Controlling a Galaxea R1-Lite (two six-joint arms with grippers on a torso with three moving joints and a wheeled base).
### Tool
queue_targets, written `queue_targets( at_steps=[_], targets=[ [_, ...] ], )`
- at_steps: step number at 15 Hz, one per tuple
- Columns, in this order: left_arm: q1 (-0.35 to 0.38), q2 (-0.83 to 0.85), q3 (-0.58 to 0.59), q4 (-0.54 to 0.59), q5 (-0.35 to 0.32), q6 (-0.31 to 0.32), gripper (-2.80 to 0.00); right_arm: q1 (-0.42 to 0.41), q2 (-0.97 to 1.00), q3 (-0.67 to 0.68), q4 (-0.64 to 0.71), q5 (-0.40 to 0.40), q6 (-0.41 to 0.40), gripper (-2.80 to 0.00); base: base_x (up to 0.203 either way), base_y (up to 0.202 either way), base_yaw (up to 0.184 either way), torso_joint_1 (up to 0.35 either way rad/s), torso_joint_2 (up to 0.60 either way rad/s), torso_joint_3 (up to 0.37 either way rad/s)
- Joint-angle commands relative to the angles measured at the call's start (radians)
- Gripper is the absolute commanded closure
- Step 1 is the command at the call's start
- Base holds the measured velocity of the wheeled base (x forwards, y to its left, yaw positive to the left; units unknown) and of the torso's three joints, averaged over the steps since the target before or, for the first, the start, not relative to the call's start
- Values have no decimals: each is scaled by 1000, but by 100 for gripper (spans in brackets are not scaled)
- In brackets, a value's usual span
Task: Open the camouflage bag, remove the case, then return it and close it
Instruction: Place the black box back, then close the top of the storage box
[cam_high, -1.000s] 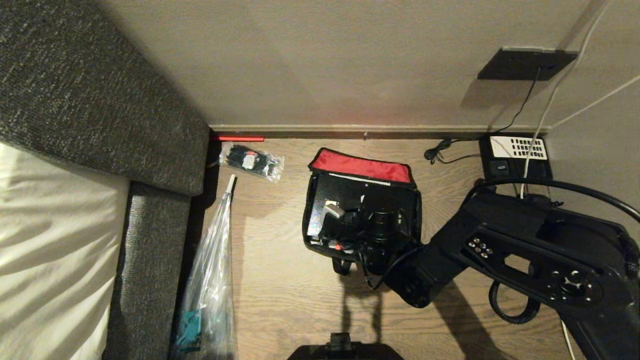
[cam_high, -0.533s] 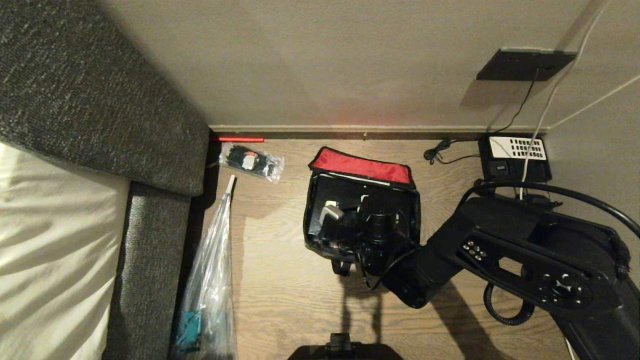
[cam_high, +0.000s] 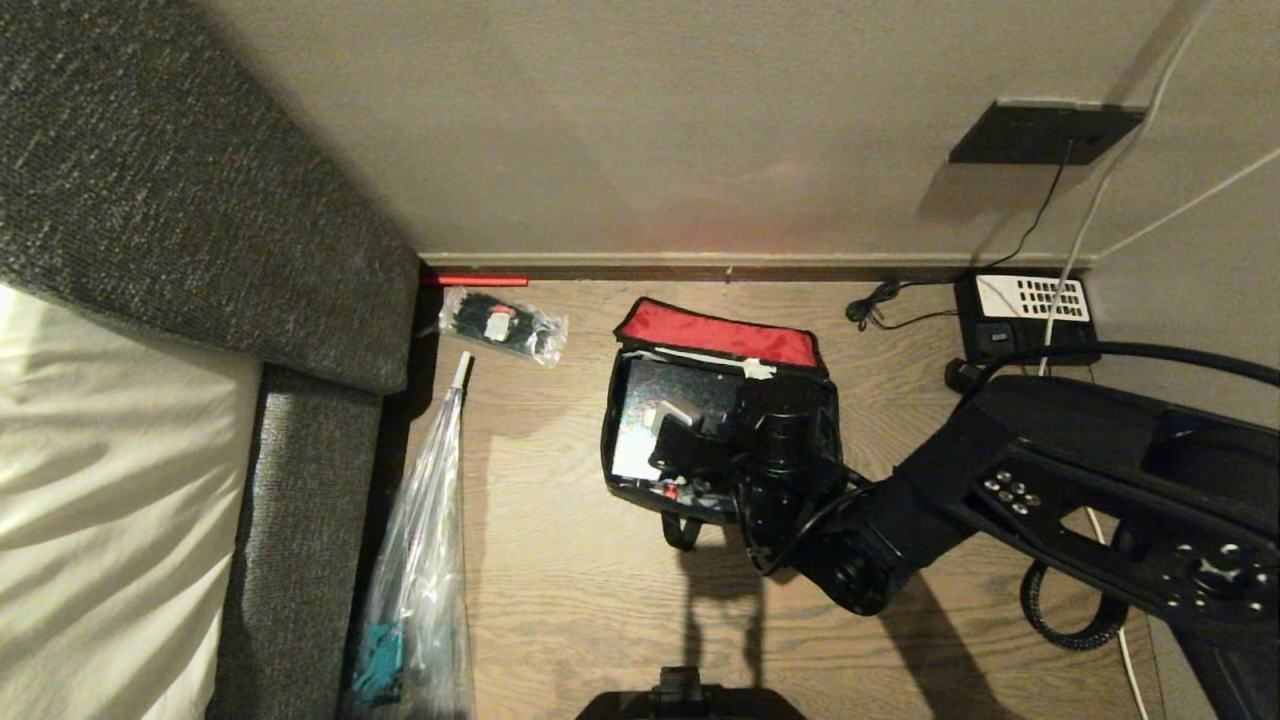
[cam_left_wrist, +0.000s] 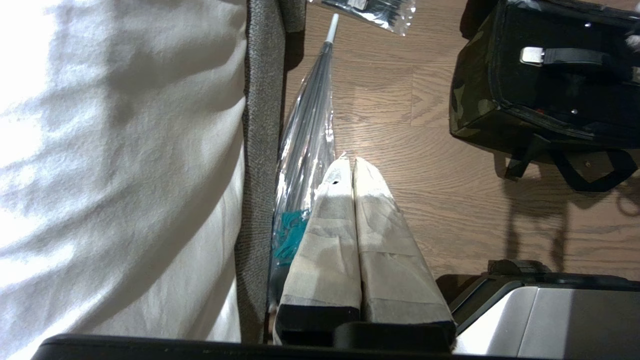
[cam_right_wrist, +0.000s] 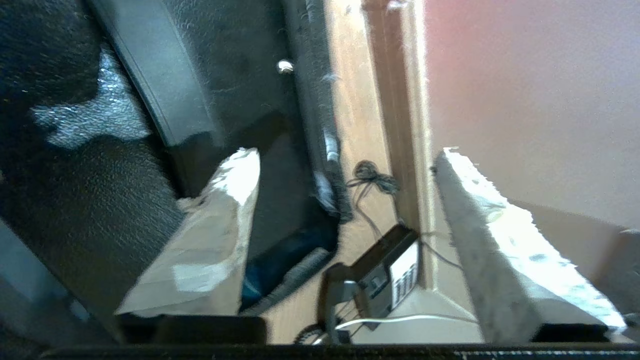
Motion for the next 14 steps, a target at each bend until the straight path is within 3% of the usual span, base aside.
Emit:
queue_targets(
  at_steps=[1, 2, 3, 5, 8, 11, 14],
  targets=[
    [0, 0, 0, 0, 0, -1, 0, 2, -123, 64, 27, -3, -2, -280, 0, 0, 0, 0, 0, 0],
    [0, 0, 0, 0, 0, -1, 0, 2, -181, 91, 52, -5, 8, -280, 0, 0, 0, 0, 0, 0],
    [0, 0, 0, 0, 0, -1, 0, 1, -245, 117, 82, -7, 19, 0, 0, 0, 0, 0, 0, 0],
    [0, 0, 0, 0, 0, 1, 0, -4, -383, 161, 178, -23, 45, 0, 0, 0, 0, 0, 0, 0],
    [0, 0, 0, 0, 0, -1, 0, -13, -613, 242, 326, -78, 170, 0, 0, 0, 0, 0, 0, 0],
    [0, 0, 0, 0, 0, 1, 0, -34, -872, 391, 487, -114, 421, 0, 0, 0, 0, 0, 0, 0],
    [0, 0, 0, 0, 0, -1, 0, -145, -1130, 462, 756, -148, 632, 0, 0, 0, 0, 0, 0, 0]
  ],
)
